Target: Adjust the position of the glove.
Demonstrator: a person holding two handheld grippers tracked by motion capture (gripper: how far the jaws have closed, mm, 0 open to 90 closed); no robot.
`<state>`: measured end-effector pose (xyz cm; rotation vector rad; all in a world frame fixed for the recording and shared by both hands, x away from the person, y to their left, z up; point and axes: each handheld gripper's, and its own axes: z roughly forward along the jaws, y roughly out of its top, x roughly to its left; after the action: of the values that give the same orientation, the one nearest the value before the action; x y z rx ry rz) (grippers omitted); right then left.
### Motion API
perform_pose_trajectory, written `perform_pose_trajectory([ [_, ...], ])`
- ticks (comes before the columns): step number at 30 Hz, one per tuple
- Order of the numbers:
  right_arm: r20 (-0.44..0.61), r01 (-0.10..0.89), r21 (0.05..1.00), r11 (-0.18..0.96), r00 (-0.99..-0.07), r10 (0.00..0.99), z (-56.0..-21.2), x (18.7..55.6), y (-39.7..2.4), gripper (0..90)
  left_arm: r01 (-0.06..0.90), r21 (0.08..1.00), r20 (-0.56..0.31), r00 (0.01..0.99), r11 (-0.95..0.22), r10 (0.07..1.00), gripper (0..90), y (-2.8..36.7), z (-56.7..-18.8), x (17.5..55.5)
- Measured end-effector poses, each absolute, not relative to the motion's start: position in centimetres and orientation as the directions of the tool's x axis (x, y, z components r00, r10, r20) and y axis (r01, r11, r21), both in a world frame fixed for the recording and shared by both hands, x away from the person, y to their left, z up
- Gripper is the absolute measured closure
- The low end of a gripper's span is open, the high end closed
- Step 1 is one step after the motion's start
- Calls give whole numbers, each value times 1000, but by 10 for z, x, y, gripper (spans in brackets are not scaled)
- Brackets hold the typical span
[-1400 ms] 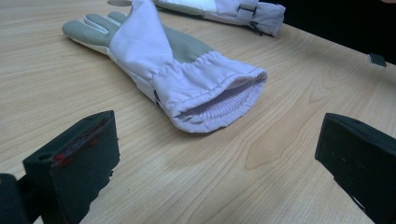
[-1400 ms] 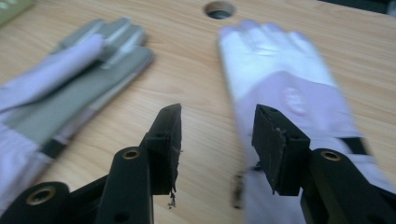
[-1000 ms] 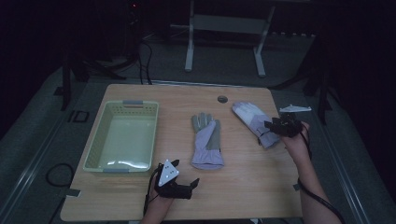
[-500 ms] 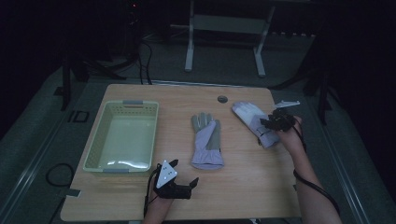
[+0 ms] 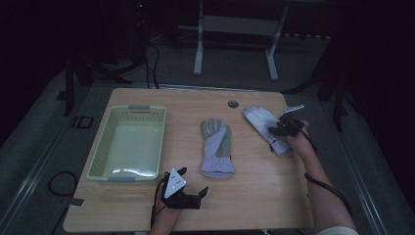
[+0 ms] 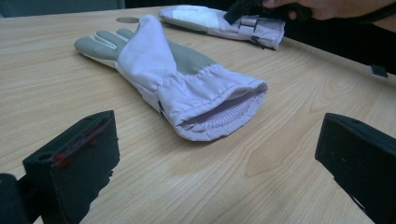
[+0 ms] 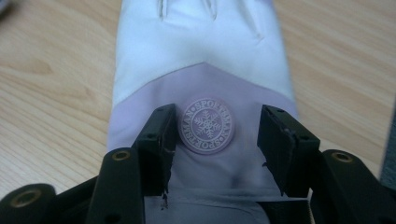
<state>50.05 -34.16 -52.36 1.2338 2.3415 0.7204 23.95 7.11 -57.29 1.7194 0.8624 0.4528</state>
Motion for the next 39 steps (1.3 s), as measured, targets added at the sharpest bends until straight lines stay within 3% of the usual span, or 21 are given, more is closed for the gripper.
perform_pose_trajectory([
  [3, -54, 652, 611, 449, -532, 845, -530, 502, -345, 488, 314, 940, -119, 665, -132, 737, 0, 71, -573, 239],
  [7, 7, 669, 612, 421, -537, 843, -532, 502, -348, 606, 312, 940, -115, 669, -137, 735, 0, 70, -573, 239],
  [18, -21, 688, 589, 424, -511, 859, -528, 498, -336, 769, 312, 940, -110, 666, -141, 738, 0, 69, -573, 239],
  [25, -26, 698, 621, 356, -436, 900, -510, 481, -333, 797, 303, 942, -100, 667, -145, 739, 0, 69, -573, 238],
  [32, 77, 688, 698, 199, -347, 935, -475, 449, -337, 801, 296, 941, -83, 666, -161, 742, 0, 67, -572, 237],
  [39, 142, 705, 700, 115, -295, 945, -458, 406, -322, 802, 290, 943, -75, 659, -161, 749, 0, 67, -572, 237],
])
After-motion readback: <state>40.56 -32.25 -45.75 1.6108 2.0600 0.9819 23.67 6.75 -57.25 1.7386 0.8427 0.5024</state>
